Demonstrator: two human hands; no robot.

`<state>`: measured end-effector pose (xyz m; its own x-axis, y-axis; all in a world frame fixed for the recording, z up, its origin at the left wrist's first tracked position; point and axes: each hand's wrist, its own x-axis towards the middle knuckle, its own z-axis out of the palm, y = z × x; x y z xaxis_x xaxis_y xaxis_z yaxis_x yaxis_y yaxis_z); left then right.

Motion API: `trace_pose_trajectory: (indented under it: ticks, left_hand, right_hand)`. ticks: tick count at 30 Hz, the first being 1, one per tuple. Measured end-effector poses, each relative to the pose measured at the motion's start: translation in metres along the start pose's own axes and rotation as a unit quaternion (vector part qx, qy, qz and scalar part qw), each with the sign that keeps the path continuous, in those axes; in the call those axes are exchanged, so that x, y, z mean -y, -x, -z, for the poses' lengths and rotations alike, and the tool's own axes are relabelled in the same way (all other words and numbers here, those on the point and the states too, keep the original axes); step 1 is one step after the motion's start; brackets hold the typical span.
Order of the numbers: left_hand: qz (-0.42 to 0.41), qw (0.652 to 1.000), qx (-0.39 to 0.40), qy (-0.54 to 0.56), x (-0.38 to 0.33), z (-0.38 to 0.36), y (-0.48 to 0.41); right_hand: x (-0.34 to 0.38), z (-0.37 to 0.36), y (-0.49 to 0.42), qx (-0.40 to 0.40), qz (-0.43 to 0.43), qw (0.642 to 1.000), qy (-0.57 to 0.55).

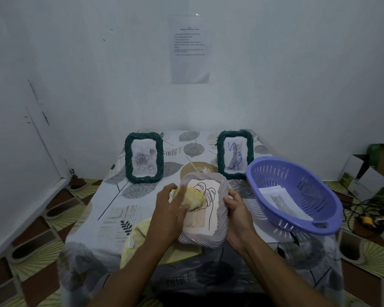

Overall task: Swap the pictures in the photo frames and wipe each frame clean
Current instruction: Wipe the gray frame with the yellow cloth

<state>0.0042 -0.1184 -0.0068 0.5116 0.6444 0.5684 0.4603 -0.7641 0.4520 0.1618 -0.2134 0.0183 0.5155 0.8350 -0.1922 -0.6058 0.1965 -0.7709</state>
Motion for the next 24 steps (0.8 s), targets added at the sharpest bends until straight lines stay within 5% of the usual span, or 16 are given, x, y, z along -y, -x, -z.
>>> trace_pose_trajectory:
  ticks: [6,11,24]
  left_hand:
    - [0.093,0.989,-0.051,0.103,-0.006,0.014,-0.024]
    - [0.111,0.969,0.047,0.214,-0.003,0.020,-0.004]
    - [0.213,0.964,-0.006,0.156,-0.002,0.019,-0.034]
  right_hand:
    - [0.003,-0.009,0.002,0.019,0.008,1.000,0.016]
    - [0.014,-0.011,-0.010,-0.005,0.044,0.999,0.013]
    - [0.014,-0.014,-0.009,0.017,0.028,0.999,0.016]
